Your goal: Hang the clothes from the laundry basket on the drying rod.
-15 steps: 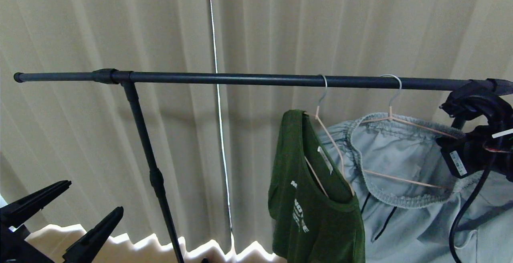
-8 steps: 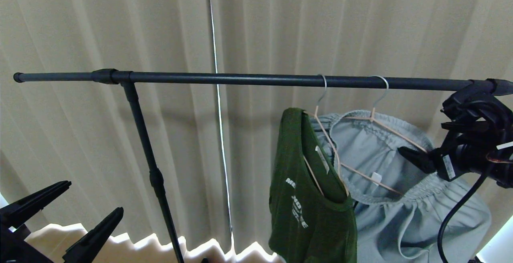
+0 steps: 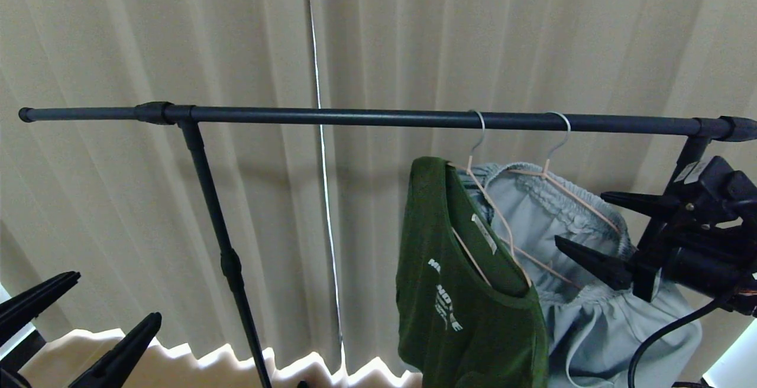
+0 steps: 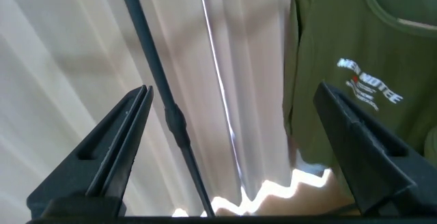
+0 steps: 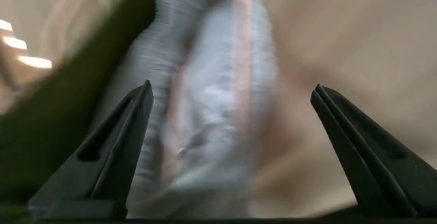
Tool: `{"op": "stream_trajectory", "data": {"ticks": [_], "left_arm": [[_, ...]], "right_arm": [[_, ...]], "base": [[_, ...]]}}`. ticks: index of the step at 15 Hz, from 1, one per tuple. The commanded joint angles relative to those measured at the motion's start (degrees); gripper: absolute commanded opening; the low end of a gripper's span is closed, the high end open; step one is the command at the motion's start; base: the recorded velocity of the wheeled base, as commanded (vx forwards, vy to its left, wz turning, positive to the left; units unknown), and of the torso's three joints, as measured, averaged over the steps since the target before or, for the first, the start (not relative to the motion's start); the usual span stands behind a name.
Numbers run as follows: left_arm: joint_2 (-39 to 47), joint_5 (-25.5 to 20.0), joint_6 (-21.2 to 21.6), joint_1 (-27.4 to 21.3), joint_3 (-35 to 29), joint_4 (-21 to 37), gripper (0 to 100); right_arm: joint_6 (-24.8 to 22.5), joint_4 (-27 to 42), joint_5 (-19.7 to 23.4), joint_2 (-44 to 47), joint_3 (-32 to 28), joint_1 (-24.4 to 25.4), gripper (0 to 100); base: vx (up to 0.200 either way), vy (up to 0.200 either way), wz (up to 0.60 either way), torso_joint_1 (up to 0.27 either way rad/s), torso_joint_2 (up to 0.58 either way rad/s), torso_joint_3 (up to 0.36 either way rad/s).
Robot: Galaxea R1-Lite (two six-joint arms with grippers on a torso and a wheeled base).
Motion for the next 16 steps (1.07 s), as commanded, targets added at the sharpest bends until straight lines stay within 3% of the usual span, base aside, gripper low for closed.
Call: {"op": "stream_trajectory", "data": {"ticks": [1,5,9,10,12,14,16], "left_arm": [[-6.1,0.2,0.0,4.1,0.1,3.1,100],[-17.3,0.1,-0.1,13.7,0.1,16.0,100],[-33.0,0.1,-0.1,14.1,0.1,34.1,100],[-37.9,0.1,-0.1,14.0,0.1,40.4,100],[-42.9,0.4,-0.9,14.0,-0.3,46.1,100],[-42.9,0.4,-5.4,14.0,-0.4,46.4,100],[-42.9,0.5,-6.4,14.0,-0.1,46.2,100]], "right_arm": [[0.7,-2.4,0.5,-2.1,1.8,0.0,100],[2.6,-3.8,0.3,-16.1,7.7,0.0,100],[2.3,-1.0,-3.7,-27.8,14.9,-1.0,100],[2.3,4.4,-6.1,-31.8,16.7,-2.8,100],[2.3,12.8,-8.8,-36.4,17.1,-6.0,100],[2.4,30.3,-10.6,-45.3,16.7,-13.0,100],[2.4,39.5,-10.7,-50.8,16.7,-18.5,100]], "base": [[0.000,0.000,0.00,0.000,0.00,0.000],[0.000,0.000,0.00,0.000,0.00,0.000],[0.000,0.000,0.00,0.000,0.00,0.000],[0.000,0.000,0.00,0.000,0.00,0.000],[0.000,0.000,0.00,0.000,0.00,0.000],[0.000,0.000,0.00,0.000,0.00,0.000],[0.000,0.000,0.00,0.000,0.00,0.000]]}}
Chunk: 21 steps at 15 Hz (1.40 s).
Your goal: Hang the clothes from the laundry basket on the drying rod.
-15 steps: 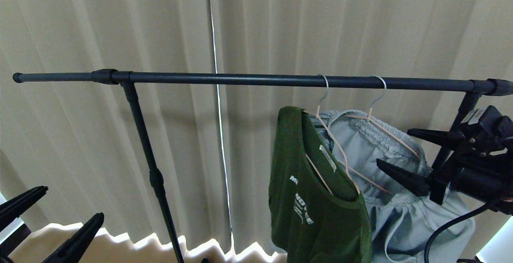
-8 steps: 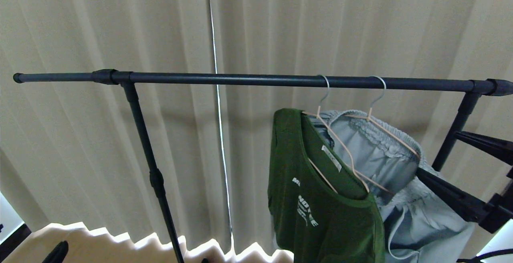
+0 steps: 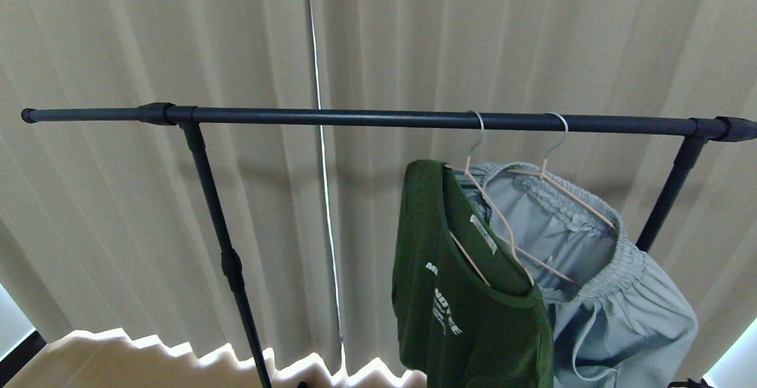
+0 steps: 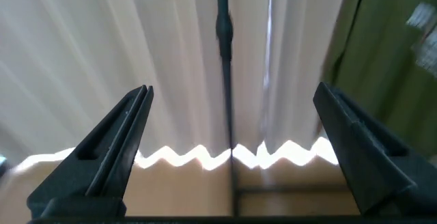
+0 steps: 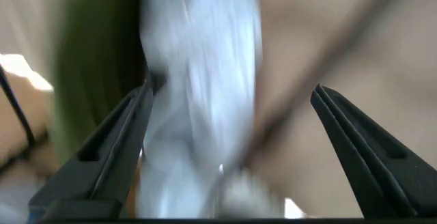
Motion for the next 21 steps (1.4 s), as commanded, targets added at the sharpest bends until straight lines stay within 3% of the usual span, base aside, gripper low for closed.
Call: {"op": "stream_trajectory", "data": {"ticks": [1,3,5,6,9,14,16,18,21], "left_arm": [[-2.1,0.0,0.0,0.2,0.1,-0.1,100],[-2.3,0.3,0.5,0.6,0.1,-0.1,100],[-3.6,2.9,1.0,1.9,-0.1,0.2,100],[-4.4,6.4,1.2,3.3,-0.1,0.3,100],[-6.0,6.7,-1.5,3.1,0.3,-1.3,100],[-6.0,6.1,-2.8,3.1,0.3,-3.3,100],[-6.0,4.3,-5.9,3.0,0.3,-3.3,100],[-6.0,4.3,-5.8,3.0,0.3,-3.3,100],[-6.0,4.2,-5.8,3.0,0.3,-3.3,100]], "right_arm": [[0.0,6.6,-0.4,-10.9,0.4,-7.3,100],[0.3,8.7,-0.4,-14.5,1.0,-8.3,100],[1.2,11.6,-0.4,-18.7,1.2,-8.4,100],[1.3,13.6,-0.2,-21.5,1.3,-8.3,100],[2.1,15.7,0.9,-27.1,1.5,-6.7,100],[7.4,15.1,1.2,-33.4,2.9,3.0,100],[9.4,15.1,1.0,-34.0,2.9,2.3,100],[13.2,15.1,-0.9,-34.0,3.1,2.3,100],[13.3,15.1,-6.5,-34.0,3.2,2.3,100]], "base": [[0.000,0.000,0.00,0.000,0.00,0.000],[0.000,0.000,0.00,0.000,0.00,0.000],[0.000,0.000,0.00,0.000,0.00,0.000],[0.000,0.000,0.00,0.000,0.00,0.000],[0.000,0.000,0.00,0.000,0.00,0.000],[0.000,0.000,0.00,0.000,0.00,0.000],[0.000,0.000,0.00,0.000,0.00,0.000],[0.000,0.000,0.00,0.000,0.00,0.000],[0.000,0.000,0.00,0.000,0.00,0.000]]}}
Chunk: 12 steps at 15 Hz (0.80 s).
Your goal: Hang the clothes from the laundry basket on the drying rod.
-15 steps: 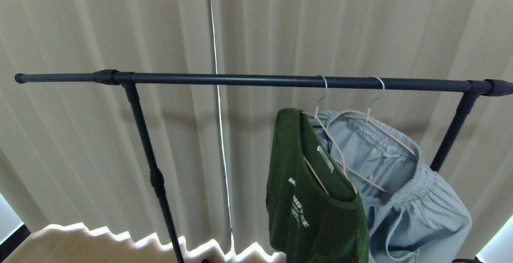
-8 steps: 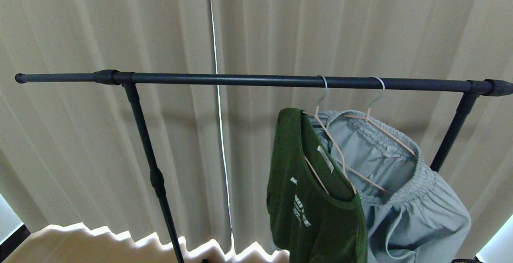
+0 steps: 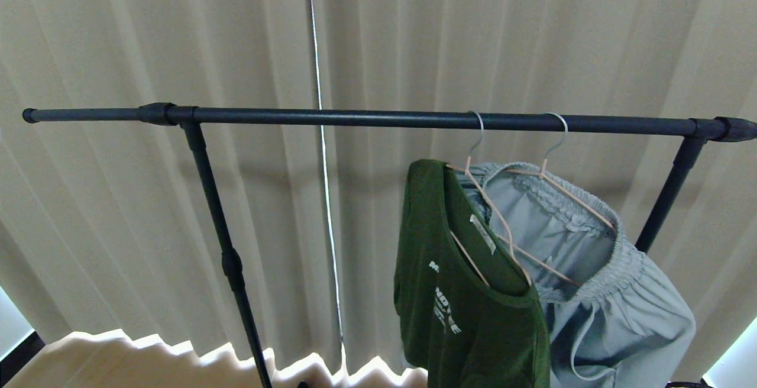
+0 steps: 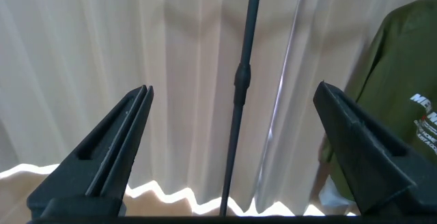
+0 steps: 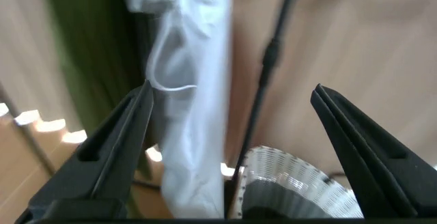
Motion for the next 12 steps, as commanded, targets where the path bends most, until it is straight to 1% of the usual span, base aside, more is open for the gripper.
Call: {"op": "stream_trajectory", "data": {"ticks": [1,5,6,8,10,12], "left_arm": [[0.0,0.0,0.0,0.0,0.0,0.0,100],[0.0,0.0,0.0,0.0,0.0,0.0,100],[0.0,0.0,0.0,0.0,0.0,0.0,100],[0.0,0.0,0.0,0.0,0.0,0.0,100],[0.0,0.0,0.0,0.0,0.0,0.0,100],[0.0,0.0,0.0,0.0,0.0,0.0,100]], "right_arm": [[-0.1,0.0,-0.5,-0.1,0.1,0.0,100],[0.6,-0.1,-0.6,-0.1,0.0,0.0,100],[1.0,-0.2,-1.5,-0.2,0.5,0.0,100],[1.2,-4.5,-3.6,-0.1,2.3,0.0,100],[3.3,-5.0,-3.8,-0.1,2.7,0.0,100],[4.1,-5.2,-4.4,-0.1,2.6,0.0,100]], "base": [[0.000,0.000,0.00,0.000,0.00,0.000],[0.000,0.000,0.00,0.000,0.00,0.000],[0.000,0.000,0.00,0.000,0.00,0.000],[0.000,0.000,0.00,0.000,0.00,0.000],[0.000,0.000,0.00,0.000,0.00,0.000],[0.000,0.000,0.00,0.000,0.00,0.000]]}}
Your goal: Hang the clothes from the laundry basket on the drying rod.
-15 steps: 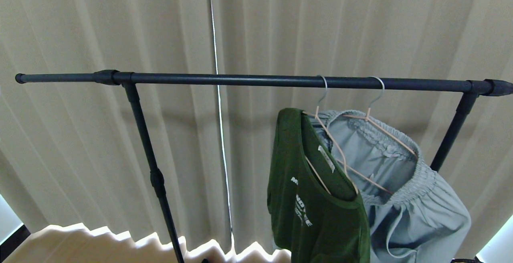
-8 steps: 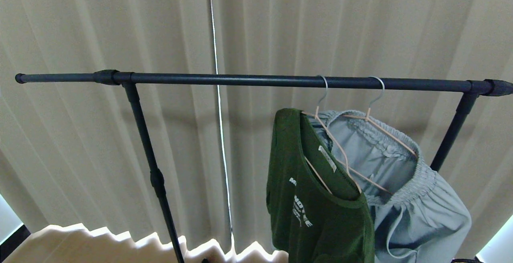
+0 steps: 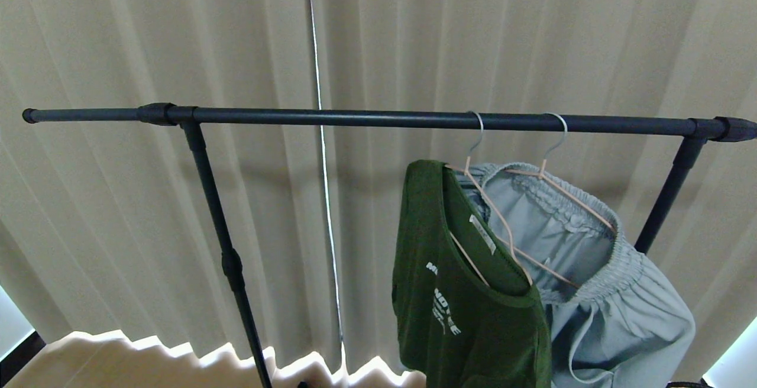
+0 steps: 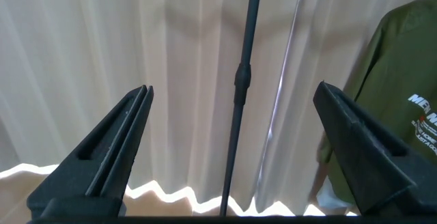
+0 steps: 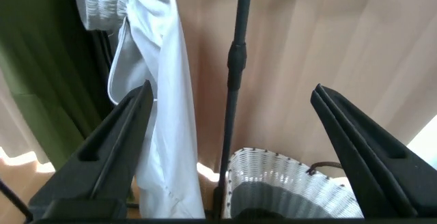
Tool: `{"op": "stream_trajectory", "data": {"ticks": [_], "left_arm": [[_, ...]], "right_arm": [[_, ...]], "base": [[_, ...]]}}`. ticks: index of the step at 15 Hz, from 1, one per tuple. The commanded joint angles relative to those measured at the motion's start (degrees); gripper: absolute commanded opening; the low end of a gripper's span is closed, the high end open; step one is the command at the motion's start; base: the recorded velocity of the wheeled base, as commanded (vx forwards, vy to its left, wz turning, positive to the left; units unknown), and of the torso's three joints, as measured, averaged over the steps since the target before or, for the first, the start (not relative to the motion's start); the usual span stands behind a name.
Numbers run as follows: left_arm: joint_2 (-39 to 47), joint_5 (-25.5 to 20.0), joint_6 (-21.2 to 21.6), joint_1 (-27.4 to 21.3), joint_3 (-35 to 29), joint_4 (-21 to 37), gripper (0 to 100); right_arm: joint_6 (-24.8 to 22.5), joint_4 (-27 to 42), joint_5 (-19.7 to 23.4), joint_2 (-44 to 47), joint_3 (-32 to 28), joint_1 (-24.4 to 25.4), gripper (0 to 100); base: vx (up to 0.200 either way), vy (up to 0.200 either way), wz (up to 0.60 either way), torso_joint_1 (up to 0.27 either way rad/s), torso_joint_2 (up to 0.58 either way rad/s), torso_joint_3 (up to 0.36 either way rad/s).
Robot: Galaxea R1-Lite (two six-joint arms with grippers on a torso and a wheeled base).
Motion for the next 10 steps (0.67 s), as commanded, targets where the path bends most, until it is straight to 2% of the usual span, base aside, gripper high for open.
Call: {"op": "stream_trajectory", "data": {"ticks": [1,10], "left_arm": [[0.0,0.0,0.0,0.0,0.0,0.0,100],[0.0,0.0,0.0,0.0,0.0,0.0,100]], "right_arm": [[0.0,0.0,0.0,0.0,0.1,0.0,100],[0.0,0.0,-0.1,0.0,0.1,0.0,100]], "base": [[0.000,0.000,0.00,0.000,0.00,0.000],[0.000,0.000,0.00,0.000,0.00,0.000]]}}
